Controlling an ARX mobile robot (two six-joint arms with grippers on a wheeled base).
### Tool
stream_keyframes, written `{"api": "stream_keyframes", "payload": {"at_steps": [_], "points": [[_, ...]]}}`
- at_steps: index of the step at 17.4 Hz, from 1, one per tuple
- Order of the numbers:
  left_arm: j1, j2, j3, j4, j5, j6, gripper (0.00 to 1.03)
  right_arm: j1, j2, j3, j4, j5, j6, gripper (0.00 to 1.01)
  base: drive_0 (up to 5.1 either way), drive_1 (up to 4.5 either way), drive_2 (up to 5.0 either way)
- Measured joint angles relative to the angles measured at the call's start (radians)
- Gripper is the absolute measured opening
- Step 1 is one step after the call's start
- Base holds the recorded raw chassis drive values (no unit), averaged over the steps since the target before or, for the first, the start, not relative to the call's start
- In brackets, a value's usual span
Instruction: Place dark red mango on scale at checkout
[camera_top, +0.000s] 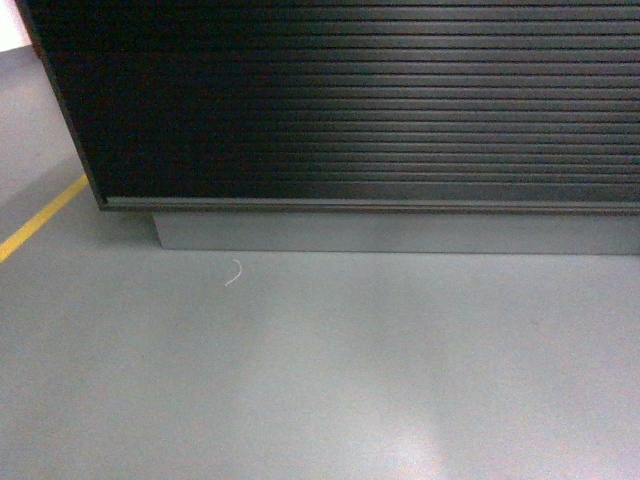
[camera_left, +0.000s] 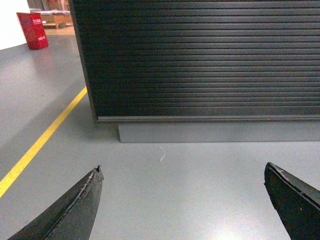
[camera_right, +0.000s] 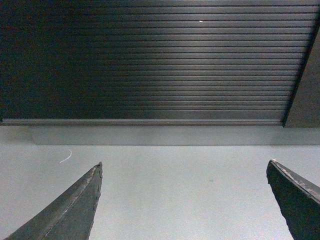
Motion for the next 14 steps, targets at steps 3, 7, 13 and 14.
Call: {"api": "stream_keyframes", "payload": {"at_steps": [3,7,13,14], "points": [[0.0,0.0,0.0,0.001,0.0,0.0,0.98,0.0,0.0,0.0,-0.001,0.0,0.0,0.98,0.0,2.75,-2.7],[0.0,0.0,0.0,0.003,0.0,0.0,0.98,0.0,0.0,0.0,0.001,0.0,0.0,0.98,0.1,2.8,-2.6],[0.0,0.0,0.0,0.001,0.0,0.0,0.98,0.0,0.0,0.0,-0.002,0.0,0.0,0.98,0.2,2.87,-2.5],[0.0,0.0,0.0,0.003,0.0,0.0,0.98,0.0,0.0,0.0,0.002,0.0,0.0,0.98,0.0,2.69,-2.7]]}}
